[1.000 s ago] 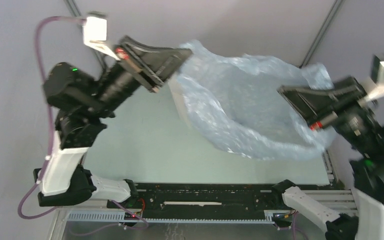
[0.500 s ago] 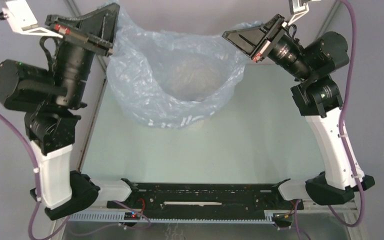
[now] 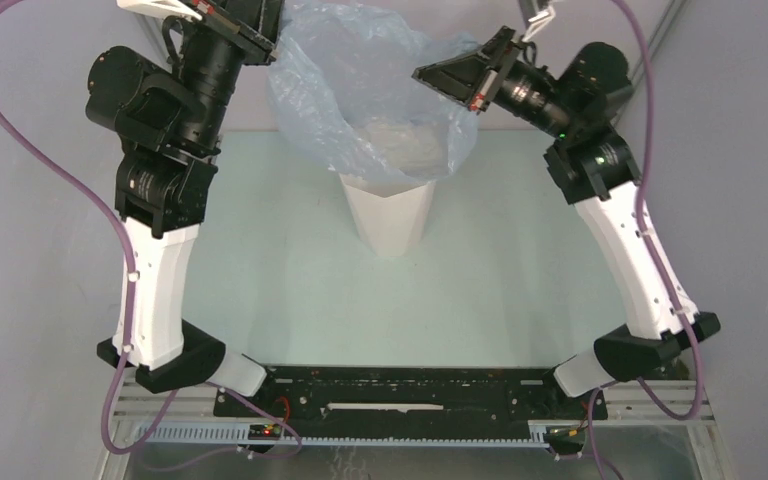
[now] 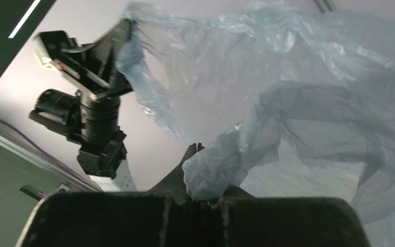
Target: Put the trash bags into the trash bin
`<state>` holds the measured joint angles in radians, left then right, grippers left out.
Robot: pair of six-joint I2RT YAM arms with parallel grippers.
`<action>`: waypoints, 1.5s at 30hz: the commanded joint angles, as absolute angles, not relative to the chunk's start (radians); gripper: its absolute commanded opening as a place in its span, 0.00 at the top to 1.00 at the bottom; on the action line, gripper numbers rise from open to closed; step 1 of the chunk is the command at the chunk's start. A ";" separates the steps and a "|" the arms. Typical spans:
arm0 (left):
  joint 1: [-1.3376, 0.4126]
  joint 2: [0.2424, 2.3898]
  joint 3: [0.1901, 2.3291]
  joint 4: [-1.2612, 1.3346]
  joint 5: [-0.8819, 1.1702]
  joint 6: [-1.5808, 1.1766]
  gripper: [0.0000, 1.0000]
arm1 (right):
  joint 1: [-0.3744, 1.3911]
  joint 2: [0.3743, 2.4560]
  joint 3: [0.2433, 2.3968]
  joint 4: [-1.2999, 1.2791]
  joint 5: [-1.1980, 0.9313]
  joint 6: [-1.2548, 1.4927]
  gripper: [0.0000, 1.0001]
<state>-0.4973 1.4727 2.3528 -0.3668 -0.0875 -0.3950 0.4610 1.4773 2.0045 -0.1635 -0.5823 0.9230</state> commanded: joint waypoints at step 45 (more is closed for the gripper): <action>-0.323 1.804 2.548 -0.157 0.313 -0.954 1.00 | 0.193 1.517 2.028 -0.471 -0.402 0.808 1.00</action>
